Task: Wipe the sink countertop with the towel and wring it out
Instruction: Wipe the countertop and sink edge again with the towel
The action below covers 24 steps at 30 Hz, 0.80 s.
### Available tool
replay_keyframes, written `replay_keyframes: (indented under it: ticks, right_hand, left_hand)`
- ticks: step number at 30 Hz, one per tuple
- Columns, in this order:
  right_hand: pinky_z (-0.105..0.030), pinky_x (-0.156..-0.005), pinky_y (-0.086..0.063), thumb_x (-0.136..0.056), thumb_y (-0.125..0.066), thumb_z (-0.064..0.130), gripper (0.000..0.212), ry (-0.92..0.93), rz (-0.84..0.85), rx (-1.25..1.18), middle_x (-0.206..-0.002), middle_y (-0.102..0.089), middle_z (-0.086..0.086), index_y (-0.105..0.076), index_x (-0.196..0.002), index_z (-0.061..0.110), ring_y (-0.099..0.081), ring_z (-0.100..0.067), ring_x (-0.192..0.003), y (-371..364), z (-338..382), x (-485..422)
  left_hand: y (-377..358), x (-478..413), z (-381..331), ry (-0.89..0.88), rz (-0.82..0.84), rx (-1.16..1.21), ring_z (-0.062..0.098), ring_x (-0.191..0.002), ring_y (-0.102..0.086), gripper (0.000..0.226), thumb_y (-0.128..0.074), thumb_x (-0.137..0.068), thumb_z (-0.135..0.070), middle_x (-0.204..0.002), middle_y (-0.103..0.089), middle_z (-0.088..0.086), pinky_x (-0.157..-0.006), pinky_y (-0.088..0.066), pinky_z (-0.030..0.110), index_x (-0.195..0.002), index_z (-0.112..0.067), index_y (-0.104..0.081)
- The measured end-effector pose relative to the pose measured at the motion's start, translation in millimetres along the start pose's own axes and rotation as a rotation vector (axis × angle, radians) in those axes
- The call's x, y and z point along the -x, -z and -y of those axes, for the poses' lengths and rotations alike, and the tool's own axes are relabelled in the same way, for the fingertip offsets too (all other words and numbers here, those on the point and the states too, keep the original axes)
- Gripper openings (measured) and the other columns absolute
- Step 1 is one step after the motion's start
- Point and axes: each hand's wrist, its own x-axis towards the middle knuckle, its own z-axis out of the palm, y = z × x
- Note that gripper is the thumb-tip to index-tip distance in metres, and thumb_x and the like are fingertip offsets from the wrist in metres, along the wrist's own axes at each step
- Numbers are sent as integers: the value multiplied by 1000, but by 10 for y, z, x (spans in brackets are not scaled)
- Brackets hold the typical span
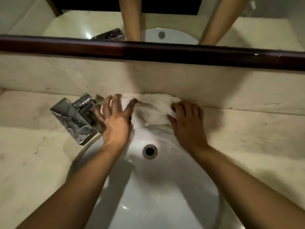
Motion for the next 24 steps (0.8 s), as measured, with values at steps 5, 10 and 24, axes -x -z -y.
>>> replay_keyframes:
  ticks: [5, 10, 24]
  right_hand:
    - [-53, -109, -38, -108, -47, 40, 41, -16, -1, 15, -140, -57, -13, -56, -144, 23, -51, -36, -121, -74, 39, 77]
    - [-52, -99, -40, -104, -47, 36, 39, -24, 68, 8, -131, -59, -14, -59, -138, 23, -52, -38, -115, -10, -72, 47]
    - [-62, -114, -27, -100, -35, 37, 51, -408, 139, 113, -136, -49, -25, -53, -137, 8, -43, -43, -129, 269, -626, 364]
  left_hand:
    - [-134, 16, 11, -51, -54, 81, 45, -131, -40, 46, -50, -103, -36, -147, -43, 25, -109, -33, 60, -146, -21, -53]
    - [-160, 44, -101, -73, -42, -14, 40, -136, -40, 47, -42, -103, -49, -149, -46, 15, -101, -33, 53, -142, -27, -56]
    - [-397, 51, -876, -283, -86, 69, 35, -131, -52, 40, -44, -105, -51, -144, -57, 6, -103, -37, 57, -138, -34, -60]
